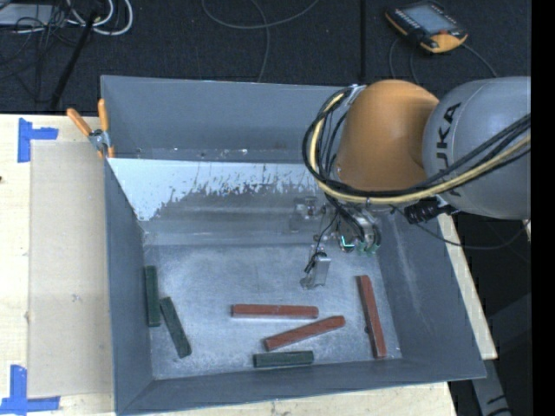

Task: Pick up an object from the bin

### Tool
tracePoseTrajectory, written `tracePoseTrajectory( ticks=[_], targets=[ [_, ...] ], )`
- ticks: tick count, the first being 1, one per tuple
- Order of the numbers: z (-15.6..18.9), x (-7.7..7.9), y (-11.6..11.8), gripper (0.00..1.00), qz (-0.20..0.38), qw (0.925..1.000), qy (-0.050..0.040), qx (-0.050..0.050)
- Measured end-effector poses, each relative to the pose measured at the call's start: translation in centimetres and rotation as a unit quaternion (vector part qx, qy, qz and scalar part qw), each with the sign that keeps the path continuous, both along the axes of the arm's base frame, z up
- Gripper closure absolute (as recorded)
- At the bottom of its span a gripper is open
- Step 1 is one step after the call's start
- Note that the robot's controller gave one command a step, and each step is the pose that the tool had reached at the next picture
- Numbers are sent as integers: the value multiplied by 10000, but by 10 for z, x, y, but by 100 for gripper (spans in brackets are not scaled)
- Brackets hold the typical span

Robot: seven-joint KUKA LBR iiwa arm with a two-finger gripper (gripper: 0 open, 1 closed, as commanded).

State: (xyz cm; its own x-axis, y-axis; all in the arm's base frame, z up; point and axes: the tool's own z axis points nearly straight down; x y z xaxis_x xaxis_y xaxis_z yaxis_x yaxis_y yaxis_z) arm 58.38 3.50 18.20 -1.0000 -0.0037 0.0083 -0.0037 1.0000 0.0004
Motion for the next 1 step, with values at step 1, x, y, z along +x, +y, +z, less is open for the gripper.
tracePoseTrajectory(
  ticks=[1],
  targets=[
    [5,1,0,0,-2,10000,-36,1]
  ],
)
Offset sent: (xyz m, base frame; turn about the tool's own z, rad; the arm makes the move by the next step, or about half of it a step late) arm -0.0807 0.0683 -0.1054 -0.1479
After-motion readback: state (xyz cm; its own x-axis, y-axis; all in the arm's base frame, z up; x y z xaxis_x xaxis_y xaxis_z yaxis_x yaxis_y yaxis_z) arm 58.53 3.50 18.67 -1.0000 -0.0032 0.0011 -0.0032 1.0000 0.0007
